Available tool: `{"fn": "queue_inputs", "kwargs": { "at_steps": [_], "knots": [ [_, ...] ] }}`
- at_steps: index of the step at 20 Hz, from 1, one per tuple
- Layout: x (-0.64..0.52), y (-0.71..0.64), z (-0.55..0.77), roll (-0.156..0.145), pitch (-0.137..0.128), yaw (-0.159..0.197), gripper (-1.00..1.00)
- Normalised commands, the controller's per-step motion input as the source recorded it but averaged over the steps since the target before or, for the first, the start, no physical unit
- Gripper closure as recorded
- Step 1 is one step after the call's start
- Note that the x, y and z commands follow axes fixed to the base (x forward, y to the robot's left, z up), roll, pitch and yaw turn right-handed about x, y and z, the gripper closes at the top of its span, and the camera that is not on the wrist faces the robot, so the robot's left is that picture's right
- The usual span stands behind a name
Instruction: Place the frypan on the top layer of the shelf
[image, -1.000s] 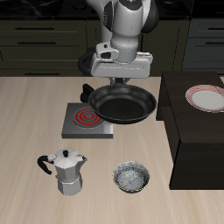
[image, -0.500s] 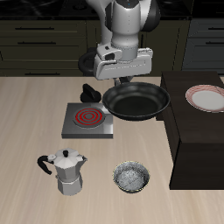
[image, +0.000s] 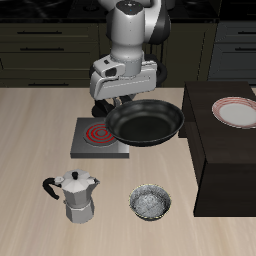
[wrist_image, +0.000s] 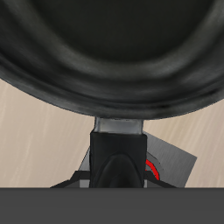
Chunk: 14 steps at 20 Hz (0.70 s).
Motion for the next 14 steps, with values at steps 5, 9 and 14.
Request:
{"fn": "queue_inputs", "kwargs": {
  "at_steps": [5, 9, 14],
  "knots": [
    [-0.03, -0.53, -0.03, -0.025, -0.005, 0.064, 1.0],
    [-0.04, -0.18, -0.05, -0.008, -0.035, 0.113, 1.0],
    [0.0, -0.23, 0.12, -0.004, -0.057, 0.155, 1.0]
  ]
}}
